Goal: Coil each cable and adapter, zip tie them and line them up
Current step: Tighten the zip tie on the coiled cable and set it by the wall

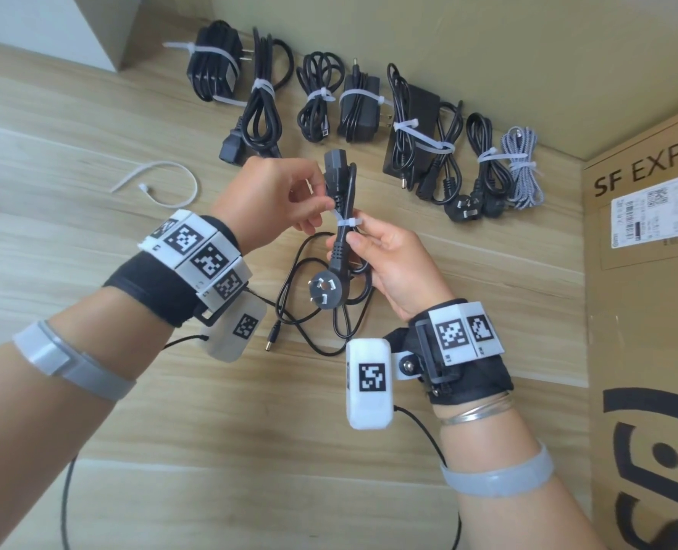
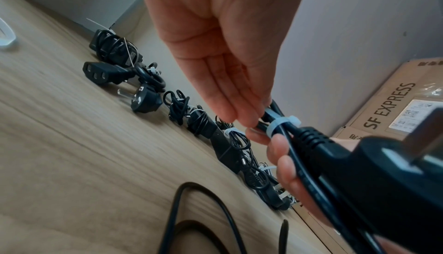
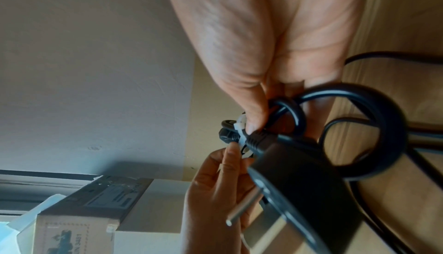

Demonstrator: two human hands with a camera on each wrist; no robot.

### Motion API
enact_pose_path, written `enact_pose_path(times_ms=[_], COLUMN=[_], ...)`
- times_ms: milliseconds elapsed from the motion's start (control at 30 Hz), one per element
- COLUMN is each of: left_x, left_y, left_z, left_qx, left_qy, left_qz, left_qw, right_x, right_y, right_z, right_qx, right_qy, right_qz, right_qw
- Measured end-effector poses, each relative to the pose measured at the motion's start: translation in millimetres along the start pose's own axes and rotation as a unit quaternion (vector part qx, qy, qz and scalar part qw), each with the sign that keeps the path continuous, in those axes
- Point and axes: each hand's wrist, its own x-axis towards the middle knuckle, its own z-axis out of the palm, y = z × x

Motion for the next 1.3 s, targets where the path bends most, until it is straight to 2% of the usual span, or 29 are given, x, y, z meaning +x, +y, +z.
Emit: enact_pose_path(times_ms=[233, 433, 567, 733, 900, 1033, 1200, 1300], left_x=[5, 4, 8, 5, 6, 4, 6, 6], left_y=[-3, -2, 3, -9, -13, -6, -8, 1], left_z=[6, 11, 5, 4, 0, 5, -1, 3], left_qx=[0.012, 0.065, 0.012, -0.064, -0.058, -0.056, -0.057, -0.006], left_qy=[-0.044, -0.062, -0.042, -0.075, -0.12, -0.147, -0.113, -0.112], left_qz=[-0.007, -0.004, -0.013, -0.096, -0.091, -0.063, -0.088, -0.093], left_qw=[0.999, 0.996, 0.999, 0.99, 0.987, 0.986, 0.988, 0.989], right_x=[0, 4, 2, -1, 2, 9, 11, 10], right_y=[4, 1, 2, 4, 6, 3, -1, 1], right_z=[3, 1, 2, 2, 4, 5, 4, 5], right_qx=[-0.021, -0.017, 0.036, 0.021, 0.005, -0.029, -0.076, -0.082], right_qy=[0.01, 0.022, 0.028, 0.024, 0.024, 0.083, 0.104, 0.123], right_qz=[-0.003, -0.016, -0.019, -0.031, -0.016, -0.004, 0.002, 0.01], right_qw=[1.0, 0.999, 0.999, 0.999, 1.0, 0.996, 0.992, 0.989])
